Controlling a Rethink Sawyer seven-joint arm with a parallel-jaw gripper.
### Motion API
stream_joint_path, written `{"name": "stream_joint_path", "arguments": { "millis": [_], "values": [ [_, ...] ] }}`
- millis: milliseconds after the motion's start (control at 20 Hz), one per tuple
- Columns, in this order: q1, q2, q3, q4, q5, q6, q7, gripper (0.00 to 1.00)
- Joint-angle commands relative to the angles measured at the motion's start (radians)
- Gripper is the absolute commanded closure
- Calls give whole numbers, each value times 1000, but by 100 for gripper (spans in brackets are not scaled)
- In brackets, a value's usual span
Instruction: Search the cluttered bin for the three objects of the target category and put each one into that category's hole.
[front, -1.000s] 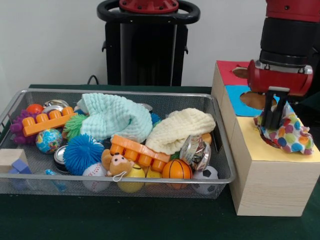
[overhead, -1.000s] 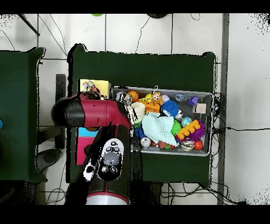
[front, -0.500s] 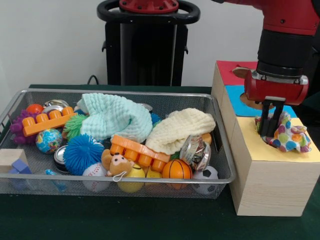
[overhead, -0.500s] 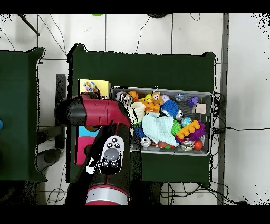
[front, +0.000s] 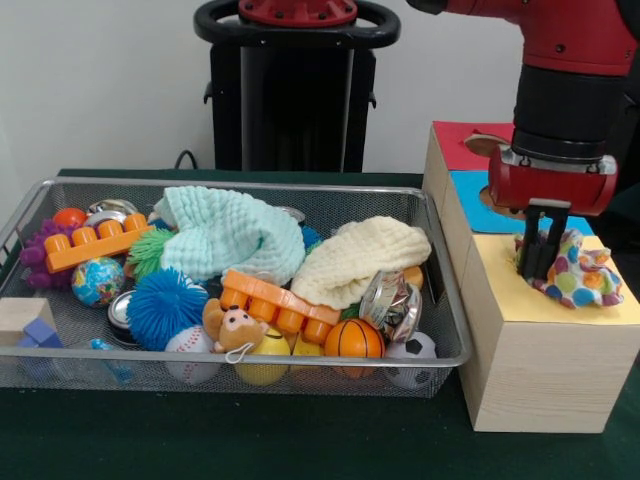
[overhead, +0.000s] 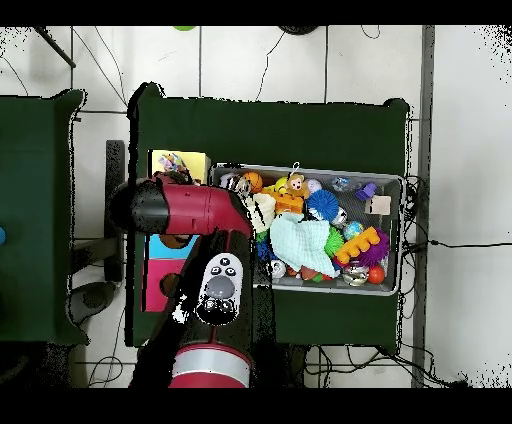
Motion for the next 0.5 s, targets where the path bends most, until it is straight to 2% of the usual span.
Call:
{"name": "stream_joint_path", "arguments": {
  "millis": [50,200,500],
  "values": [
    [-36,162,121,20,20,-43,152,100],
    [-21,194,92,-7,11,-41,156,100],
    [-52,240,130,-19,4,-81,129,100]
  ]
}}
